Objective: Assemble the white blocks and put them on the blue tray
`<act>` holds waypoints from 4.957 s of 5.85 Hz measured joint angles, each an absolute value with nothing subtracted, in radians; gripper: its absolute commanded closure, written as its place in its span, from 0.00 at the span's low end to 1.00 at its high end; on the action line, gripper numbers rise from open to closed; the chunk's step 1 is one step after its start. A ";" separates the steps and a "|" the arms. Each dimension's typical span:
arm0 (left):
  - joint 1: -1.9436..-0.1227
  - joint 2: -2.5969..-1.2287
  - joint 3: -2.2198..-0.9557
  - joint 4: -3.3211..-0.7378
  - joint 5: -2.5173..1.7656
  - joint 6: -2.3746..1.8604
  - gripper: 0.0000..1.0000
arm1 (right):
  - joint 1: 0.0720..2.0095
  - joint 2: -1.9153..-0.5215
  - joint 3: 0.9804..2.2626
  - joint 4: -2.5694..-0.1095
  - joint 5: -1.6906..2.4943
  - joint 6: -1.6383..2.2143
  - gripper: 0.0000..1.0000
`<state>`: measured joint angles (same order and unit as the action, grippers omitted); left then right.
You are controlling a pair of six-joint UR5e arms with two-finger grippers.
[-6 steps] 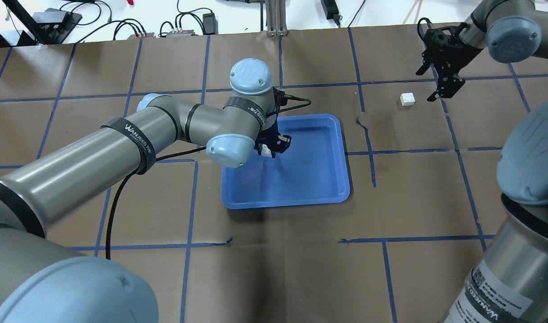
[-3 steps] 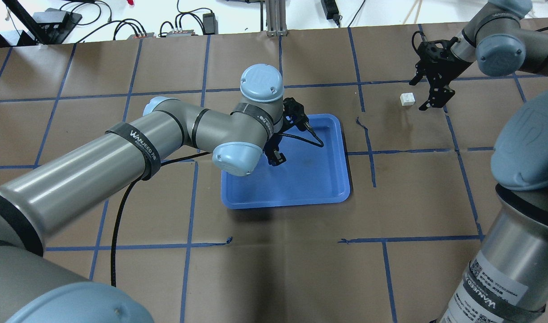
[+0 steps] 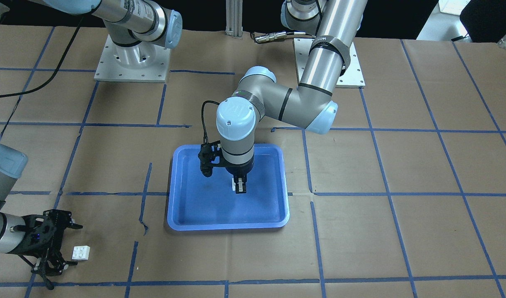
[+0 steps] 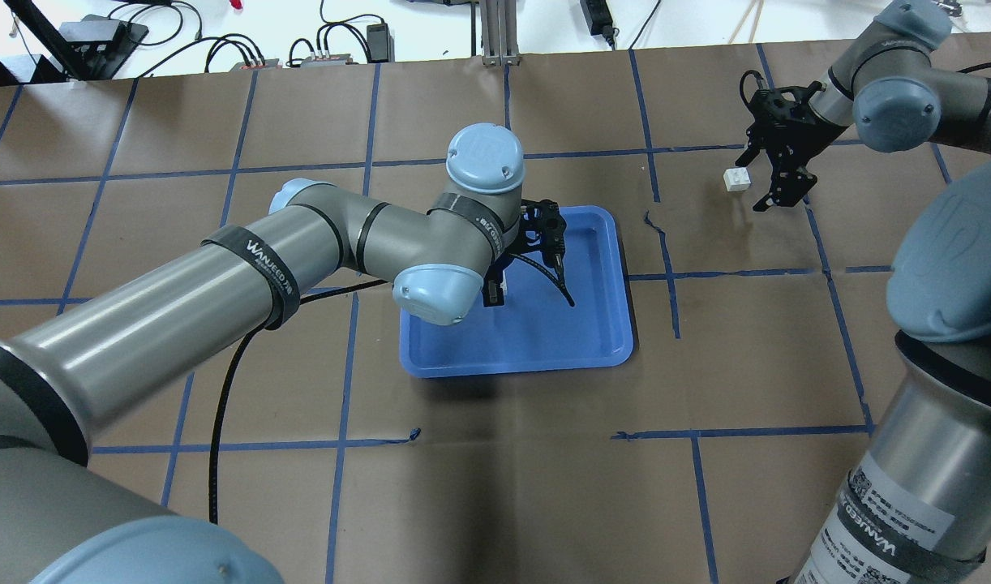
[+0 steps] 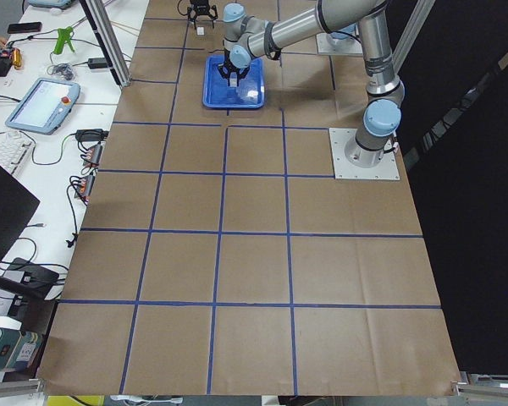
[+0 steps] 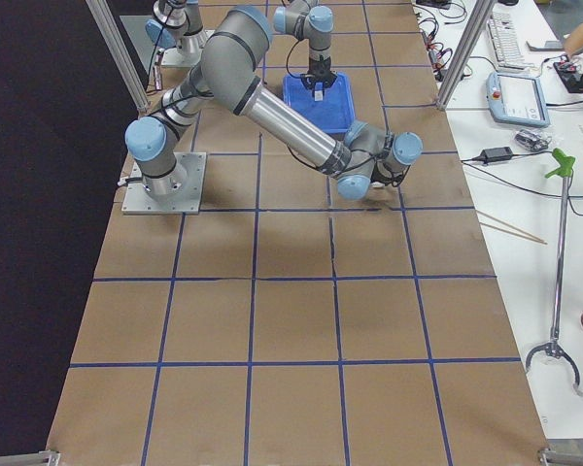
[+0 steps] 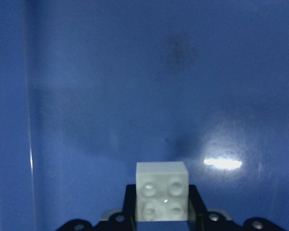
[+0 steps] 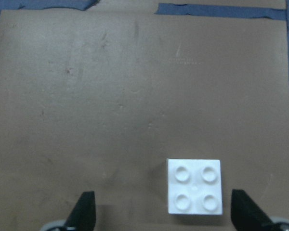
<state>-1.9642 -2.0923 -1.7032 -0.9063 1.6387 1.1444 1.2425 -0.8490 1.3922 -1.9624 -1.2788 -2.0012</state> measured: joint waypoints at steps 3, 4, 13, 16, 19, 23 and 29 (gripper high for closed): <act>-1.964 -2.101 -1.696 -0.910 1.639 1.158 0.02 | 1.243 -0.853 1.386 -1.972 -1.278 -1.975 0.40; -1.962 -2.099 -1.688 -0.915 1.638 1.157 0.02 | 1.243 -0.854 1.385 -1.972 -1.278 -1.972 0.50; -1.714 -1.688 -1.495 -1.530 1.569 0.723 0.01 | 1.352 -0.986 1.353 -1.902 -1.279 -1.926 0.64; -1.629 -1.635 -1.557 -1.533 1.602 0.272 0.01 | 1.521 -1.073 1.459 -1.908 -1.259 -1.793 0.64; -1.547 -1.553 -1.626 -1.544 1.662 0.183 0.01 | 1.653 -1.162 1.709 -2.147 -1.257 -1.522 0.64; -1.540 -1.570 -1.614 -1.533 1.668 0.184 0.01 | 1.754 -1.124 1.845 -2.423 -1.261 -1.307 0.63; -1.540 -1.574 -1.626 -1.532 1.665 0.181 0.01 | 1.793 -1.109 1.886 -2.490 -1.267 -1.247 0.63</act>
<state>-1.5405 -1.5736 -1.6258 -1.5325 1.6647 0.1810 1.7926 -1.1092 1.8855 -2.4896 -1.2671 -1.2472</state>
